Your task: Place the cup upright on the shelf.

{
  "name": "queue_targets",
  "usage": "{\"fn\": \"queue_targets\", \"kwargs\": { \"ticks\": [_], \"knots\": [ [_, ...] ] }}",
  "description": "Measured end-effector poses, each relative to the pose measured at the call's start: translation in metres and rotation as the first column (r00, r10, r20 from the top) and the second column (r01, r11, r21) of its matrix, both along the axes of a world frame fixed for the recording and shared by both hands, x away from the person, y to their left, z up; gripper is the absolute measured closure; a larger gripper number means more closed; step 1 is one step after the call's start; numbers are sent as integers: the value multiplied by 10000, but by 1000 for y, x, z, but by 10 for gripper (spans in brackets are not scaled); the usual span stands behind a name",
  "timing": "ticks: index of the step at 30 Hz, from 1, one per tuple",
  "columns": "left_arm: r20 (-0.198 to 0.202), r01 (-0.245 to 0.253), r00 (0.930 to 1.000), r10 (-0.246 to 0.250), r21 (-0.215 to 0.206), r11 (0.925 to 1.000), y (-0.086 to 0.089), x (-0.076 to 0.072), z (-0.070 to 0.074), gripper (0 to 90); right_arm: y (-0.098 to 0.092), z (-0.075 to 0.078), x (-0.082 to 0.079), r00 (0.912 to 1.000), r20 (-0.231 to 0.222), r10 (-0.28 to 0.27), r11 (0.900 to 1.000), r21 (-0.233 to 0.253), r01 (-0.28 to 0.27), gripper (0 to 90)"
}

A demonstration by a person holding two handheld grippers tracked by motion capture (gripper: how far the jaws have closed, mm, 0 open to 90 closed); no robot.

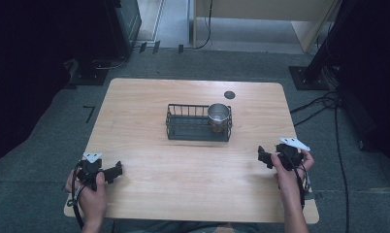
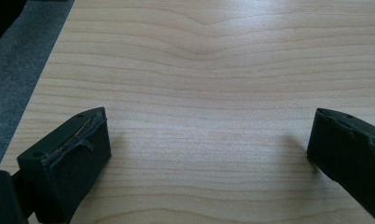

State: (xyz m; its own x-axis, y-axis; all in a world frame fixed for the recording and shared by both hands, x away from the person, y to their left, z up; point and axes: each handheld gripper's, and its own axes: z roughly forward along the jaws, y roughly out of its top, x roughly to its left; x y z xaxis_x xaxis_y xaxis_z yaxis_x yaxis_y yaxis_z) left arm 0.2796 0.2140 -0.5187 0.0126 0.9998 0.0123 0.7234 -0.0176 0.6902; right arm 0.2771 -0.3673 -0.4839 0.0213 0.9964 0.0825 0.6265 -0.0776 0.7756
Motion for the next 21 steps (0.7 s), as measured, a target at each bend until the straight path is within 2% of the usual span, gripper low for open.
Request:
{"fn": "queue_targets", "kwargs": {
  "ticks": [10,15,21],
  "knots": [
    [-4,2,10000,-2,3,10000,0,0,0,0,-21,-18,-20,9978,-523,-401,9989,-275,387,0],
    [-9,-1,10000,1,3,10000,0,0,0,0,-31,-25,-30,9954,-701,-649,9977,-251,633,0],
    [-4,2,10000,-2,3,10000,0,0,0,0,-37,-33,-41,9928,-929,-756,9968,-343,726,3]
  ]
}}
